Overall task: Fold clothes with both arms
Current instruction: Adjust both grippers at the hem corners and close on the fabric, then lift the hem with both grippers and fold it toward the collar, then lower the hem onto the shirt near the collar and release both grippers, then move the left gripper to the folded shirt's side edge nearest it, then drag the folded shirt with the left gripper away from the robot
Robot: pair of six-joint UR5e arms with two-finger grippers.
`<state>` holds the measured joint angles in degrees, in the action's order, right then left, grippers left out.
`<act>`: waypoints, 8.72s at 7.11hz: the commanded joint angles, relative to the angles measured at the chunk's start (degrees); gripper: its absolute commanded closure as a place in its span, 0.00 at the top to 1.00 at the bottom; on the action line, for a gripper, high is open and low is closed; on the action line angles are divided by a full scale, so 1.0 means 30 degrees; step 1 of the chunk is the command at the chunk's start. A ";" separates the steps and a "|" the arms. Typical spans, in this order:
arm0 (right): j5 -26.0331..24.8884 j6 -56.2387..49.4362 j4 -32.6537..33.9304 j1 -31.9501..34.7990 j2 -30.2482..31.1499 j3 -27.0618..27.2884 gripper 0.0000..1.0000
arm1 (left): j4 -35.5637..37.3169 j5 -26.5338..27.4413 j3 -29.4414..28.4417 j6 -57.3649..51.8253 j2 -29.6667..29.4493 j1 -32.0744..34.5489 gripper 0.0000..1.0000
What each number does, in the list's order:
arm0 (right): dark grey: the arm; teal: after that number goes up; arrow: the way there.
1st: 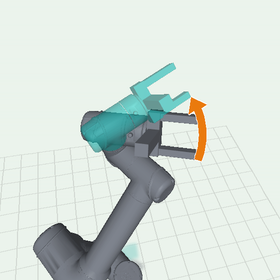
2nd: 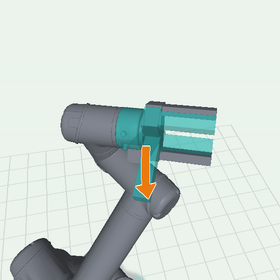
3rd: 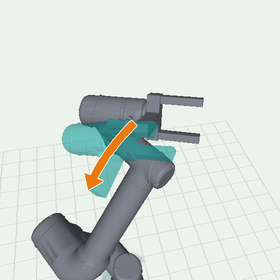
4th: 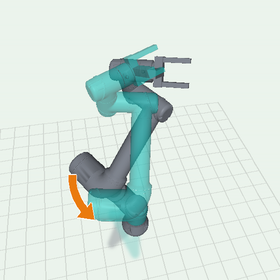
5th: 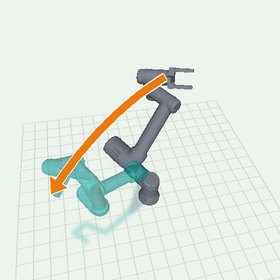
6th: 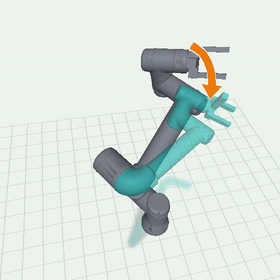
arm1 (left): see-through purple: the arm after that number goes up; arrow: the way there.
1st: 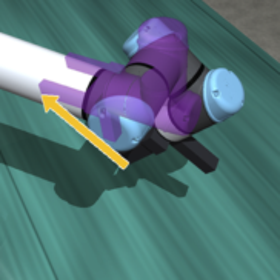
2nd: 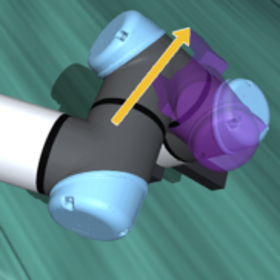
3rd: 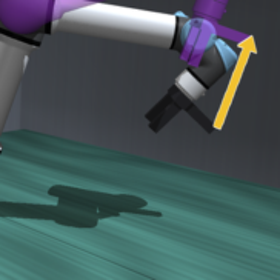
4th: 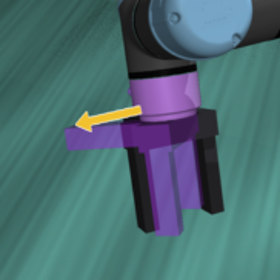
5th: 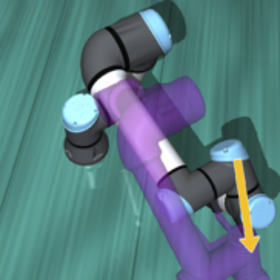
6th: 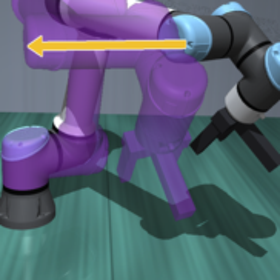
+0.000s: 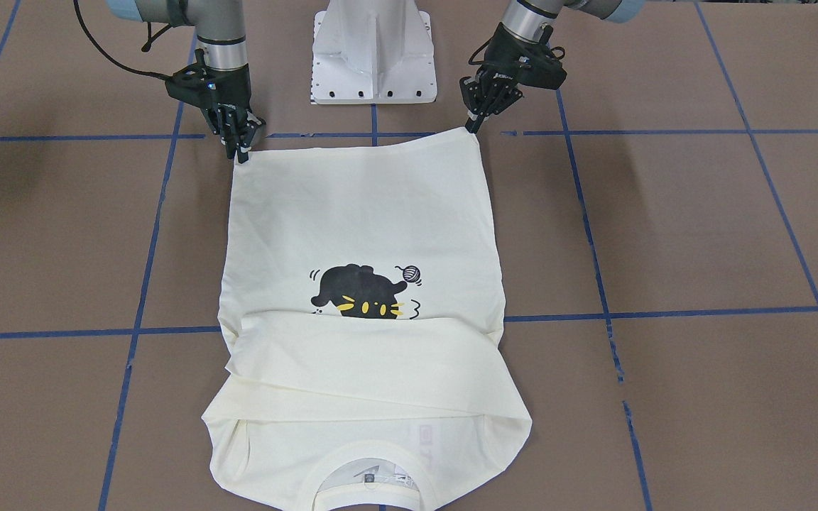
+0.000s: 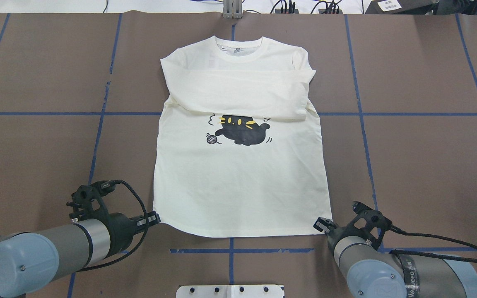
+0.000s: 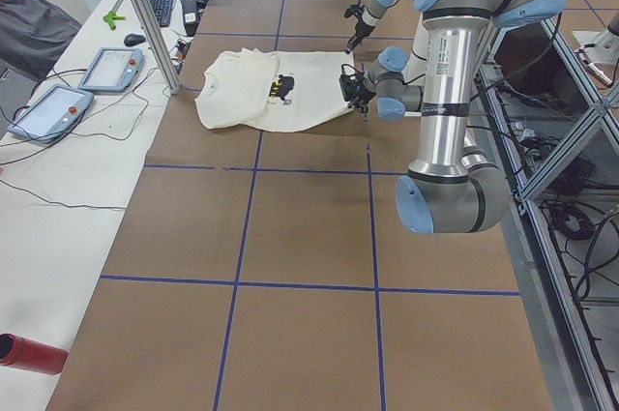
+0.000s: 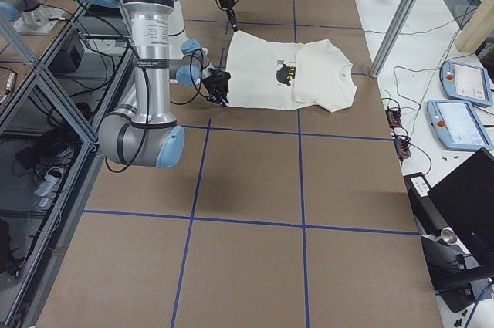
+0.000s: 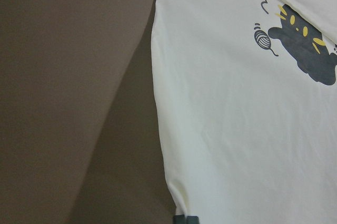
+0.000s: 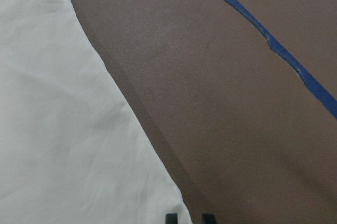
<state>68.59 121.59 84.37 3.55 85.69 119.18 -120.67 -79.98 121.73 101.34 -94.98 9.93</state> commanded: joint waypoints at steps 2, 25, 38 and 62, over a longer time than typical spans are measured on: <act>-0.0042 -0.0069 0.0348 0.0104 -0.0261 0.0522 0.00 | 0.0000 0.0000 0.0000 0.0000 -0.0008 0.0000 0.00; 0.7341 -1.0705 -0.1347 1.1736 -0.9134 -1.0338 0.00 | 0.2755 -0.4248 -1.4263 -0.9873 -1.0877 1.0225 0.00; 0.8982 -1.6388 -0.1436 1.2439 -0.8933 -0.8205 1.00 | -0.0528 -0.4395 -0.5185 -0.7387 -0.2939 0.5630 0.49; 0.8953 -1.5802 -0.1436 1.2410 -0.8846 -0.7033 1.00 | -0.5390 -0.3426 -2.3643 -1.5996 -1.3867 1.3446 0.00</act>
<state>95.63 74.14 80.06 40.86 58.96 97.95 -135.96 -89.72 52.11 53.53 -135.79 49.45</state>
